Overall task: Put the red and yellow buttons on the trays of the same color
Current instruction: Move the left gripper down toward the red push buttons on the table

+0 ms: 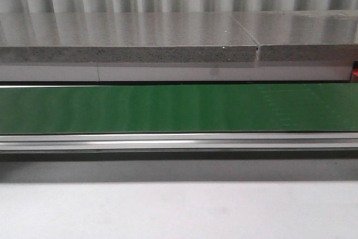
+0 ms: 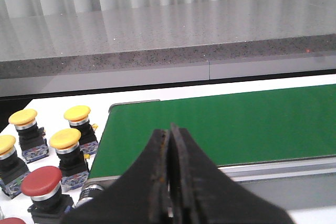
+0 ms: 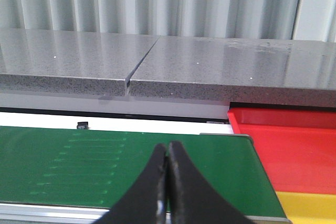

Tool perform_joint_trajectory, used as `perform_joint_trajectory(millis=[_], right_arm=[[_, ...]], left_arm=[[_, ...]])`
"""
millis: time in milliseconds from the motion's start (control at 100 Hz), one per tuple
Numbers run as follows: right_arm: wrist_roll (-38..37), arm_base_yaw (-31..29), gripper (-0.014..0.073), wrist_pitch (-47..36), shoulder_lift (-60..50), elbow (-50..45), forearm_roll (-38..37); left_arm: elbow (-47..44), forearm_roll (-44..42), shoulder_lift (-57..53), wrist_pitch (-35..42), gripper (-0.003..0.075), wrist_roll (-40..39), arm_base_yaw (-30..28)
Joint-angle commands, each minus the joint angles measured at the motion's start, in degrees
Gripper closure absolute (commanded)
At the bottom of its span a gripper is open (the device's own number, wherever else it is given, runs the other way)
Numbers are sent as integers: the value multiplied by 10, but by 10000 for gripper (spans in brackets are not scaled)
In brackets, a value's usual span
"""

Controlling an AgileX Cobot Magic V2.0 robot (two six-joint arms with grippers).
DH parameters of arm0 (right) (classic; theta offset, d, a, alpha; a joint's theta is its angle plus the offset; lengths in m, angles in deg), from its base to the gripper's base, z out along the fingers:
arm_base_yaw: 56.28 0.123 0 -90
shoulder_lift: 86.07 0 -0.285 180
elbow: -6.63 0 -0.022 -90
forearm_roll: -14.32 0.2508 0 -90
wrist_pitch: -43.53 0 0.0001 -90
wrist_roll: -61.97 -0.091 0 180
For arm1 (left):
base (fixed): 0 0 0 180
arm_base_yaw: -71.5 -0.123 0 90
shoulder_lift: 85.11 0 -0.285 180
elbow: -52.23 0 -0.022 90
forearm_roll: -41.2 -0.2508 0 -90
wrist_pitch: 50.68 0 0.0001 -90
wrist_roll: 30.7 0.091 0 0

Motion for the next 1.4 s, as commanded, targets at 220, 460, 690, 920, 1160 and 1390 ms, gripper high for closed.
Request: perform_joint_trajectory(millis=[220, 460, 690, 920, 1160, 1390], right_arm=[[2, -2, 661, -47, -8, 3, -6], [2, -2, 661, -47, -8, 3, -6], [2, -2, 661, -47, -8, 3, -6], [2, -2, 661, -47, -8, 3, -6], [2, -2, 661, -47, -8, 3, -6], [2, -2, 661, -47, -8, 3, -6]], left_arm=[[-25, 5, -21, 42, 740, 1, -1], [-25, 5, -21, 42, 740, 1, -1], [-23, 5, -21, 41, 740, 1, -1], [30, 2, -21, -43, 740, 1, -1], [132, -6, 31, -85, 740, 1, -1], [230, -8, 140, -216, 740, 1, -1]])
